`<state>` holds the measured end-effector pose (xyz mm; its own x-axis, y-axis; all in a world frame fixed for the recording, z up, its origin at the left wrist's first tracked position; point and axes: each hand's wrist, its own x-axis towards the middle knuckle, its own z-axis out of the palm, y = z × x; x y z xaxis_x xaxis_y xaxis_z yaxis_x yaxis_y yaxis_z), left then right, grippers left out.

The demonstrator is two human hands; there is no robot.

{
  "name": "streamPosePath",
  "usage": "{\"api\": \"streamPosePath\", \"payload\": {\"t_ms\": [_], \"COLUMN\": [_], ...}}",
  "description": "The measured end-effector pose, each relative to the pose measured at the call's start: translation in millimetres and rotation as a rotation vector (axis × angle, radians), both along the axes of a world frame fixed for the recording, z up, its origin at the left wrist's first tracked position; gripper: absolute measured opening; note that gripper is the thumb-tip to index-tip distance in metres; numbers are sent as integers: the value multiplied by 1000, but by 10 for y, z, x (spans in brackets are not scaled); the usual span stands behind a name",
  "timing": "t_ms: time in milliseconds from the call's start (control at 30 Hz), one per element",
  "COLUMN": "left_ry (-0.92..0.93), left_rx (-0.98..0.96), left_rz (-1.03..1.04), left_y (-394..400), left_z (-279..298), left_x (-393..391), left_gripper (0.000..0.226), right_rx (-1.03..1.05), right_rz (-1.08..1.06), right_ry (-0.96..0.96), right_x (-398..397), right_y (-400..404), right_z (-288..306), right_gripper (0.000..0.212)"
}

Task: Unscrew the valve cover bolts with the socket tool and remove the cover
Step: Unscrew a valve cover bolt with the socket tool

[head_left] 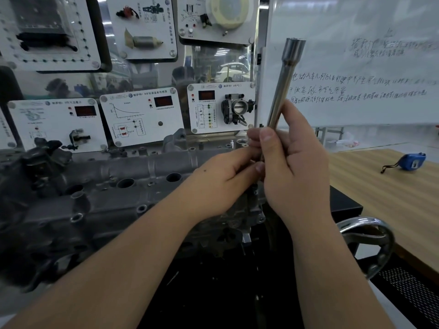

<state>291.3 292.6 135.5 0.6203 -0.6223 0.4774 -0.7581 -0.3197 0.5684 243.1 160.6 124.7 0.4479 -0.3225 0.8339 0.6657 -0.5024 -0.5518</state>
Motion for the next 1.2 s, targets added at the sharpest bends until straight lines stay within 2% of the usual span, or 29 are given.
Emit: {"api": "streamPosePath", "payload": {"t_ms": [100,200,267,433,633,700,900,1067,1200], "left_ry": [-6,-37,-43,-7,-23,-34,-48,-59,-46], "left_rx": [-21,-28,-23,-14,-31,-49,-28,-31,-53], "left_rz": [-4,8,27,8,-11,-10,-22,5,10], "left_y": [-12,-20,-19,1,-13,-21,5,-2,-1], "left_z": [3,1,-15,-12,-15,-28,-13,-35,-33], "left_x": [20,20,20,8,18,22,-5,15,11], "left_gripper": [17,23,20,21,19,10,15,21,8], "right_rx": [-9,-20,-34,-45,4,6,-59,-43,-12], "right_rz": [27,11,-33,-70,-34,-75,-27,4,-93], "right_ry": [-14,-32,-47,22,-8,-31,12,-27,-58], "right_x": [11,15,8,10,-8,-16,-35,-12,4], "right_y": [21,58,57,28,23,29,-4,41,41], "right_z": [-6,-9,-12,0,6,6,21,19,-19], "right_gripper": [42,26,20,27,10,7,22,9,13]}}
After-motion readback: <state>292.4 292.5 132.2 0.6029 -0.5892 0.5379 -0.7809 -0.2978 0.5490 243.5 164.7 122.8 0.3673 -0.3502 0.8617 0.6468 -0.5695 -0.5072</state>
